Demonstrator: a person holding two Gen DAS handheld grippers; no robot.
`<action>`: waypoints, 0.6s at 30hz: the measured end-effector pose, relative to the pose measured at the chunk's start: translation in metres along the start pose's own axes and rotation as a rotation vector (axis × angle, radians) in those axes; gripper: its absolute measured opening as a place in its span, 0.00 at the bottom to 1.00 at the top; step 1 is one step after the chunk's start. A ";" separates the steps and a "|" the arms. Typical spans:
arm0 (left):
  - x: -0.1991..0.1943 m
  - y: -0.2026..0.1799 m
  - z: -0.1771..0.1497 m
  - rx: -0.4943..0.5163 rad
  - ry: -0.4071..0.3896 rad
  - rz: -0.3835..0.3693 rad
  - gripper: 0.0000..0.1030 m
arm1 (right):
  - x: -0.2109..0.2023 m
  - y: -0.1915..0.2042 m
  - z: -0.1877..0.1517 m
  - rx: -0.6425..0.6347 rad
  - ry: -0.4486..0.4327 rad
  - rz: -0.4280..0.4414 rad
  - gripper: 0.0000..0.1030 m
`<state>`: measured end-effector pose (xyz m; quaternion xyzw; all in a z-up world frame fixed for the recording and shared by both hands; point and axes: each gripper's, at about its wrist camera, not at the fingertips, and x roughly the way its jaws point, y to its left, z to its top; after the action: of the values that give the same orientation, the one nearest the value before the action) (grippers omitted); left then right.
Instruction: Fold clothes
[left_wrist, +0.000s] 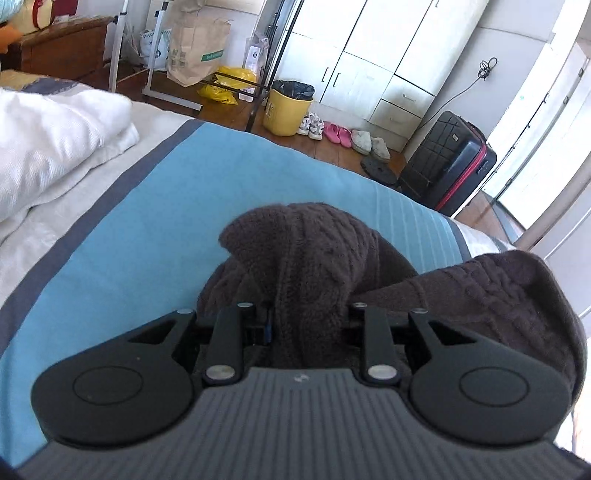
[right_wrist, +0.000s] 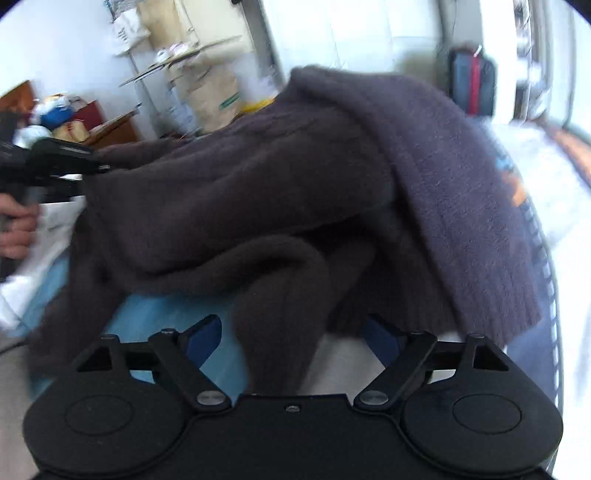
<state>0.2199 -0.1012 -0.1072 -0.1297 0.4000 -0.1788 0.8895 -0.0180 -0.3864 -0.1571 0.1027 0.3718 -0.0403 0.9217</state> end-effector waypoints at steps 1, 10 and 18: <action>0.000 -0.001 -0.002 0.000 -0.003 -0.003 0.25 | 0.003 0.004 -0.006 -0.024 -0.028 -0.057 0.71; -0.024 -0.014 -0.004 0.071 -0.152 -0.014 0.22 | -0.027 -0.022 0.019 0.014 -0.159 -0.289 0.14; -0.047 -0.056 -0.026 0.169 -0.155 -0.137 0.22 | -0.069 -0.083 0.054 0.043 -0.227 -0.465 0.13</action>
<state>0.1594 -0.1339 -0.0715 -0.0947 0.3037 -0.2618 0.9112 -0.0436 -0.4795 -0.0844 0.0287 0.2786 -0.2703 0.9211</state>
